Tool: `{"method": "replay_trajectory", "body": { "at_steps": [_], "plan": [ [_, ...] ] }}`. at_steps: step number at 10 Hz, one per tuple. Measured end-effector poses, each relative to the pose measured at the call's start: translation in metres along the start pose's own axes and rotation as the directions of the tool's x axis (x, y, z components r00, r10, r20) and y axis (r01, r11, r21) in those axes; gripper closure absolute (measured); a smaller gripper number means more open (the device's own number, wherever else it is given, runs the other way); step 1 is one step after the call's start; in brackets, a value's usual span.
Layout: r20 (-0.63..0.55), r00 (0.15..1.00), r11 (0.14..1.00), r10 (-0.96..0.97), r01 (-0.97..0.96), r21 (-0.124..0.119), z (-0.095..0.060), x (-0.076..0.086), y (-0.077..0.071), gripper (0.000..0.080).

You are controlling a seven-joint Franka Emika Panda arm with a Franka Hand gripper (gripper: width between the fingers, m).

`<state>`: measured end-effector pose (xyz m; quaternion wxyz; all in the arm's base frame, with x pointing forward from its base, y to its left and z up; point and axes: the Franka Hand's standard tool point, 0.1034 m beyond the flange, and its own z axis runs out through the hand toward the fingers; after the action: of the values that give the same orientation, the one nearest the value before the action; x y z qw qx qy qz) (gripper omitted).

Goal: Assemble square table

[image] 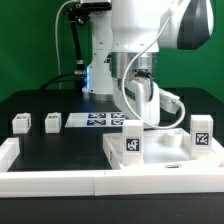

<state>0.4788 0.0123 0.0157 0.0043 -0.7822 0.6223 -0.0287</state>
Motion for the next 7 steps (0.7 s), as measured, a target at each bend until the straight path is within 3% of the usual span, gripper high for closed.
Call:
{"method": "replay_trajectory", "body": {
  "at_steps": [1,3,5,7],
  "plan": [
    [-0.001,0.999,0.999,-0.043,0.043,-0.001,0.000,0.010,0.004,0.0741],
    [-0.003,0.997,0.997,-0.074,0.074,-0.001,0.000,0.008,0.003,0.0741],
    [-0.009,0.979,0.980,-0.201,0.201,-0.007,0.000,0.017,0.006,0.0741],
    [-0.023,0.910,0.911,-0.413,0.413,-0.010,-0.003,0.040,0.005,0.0738]
  ]
}}
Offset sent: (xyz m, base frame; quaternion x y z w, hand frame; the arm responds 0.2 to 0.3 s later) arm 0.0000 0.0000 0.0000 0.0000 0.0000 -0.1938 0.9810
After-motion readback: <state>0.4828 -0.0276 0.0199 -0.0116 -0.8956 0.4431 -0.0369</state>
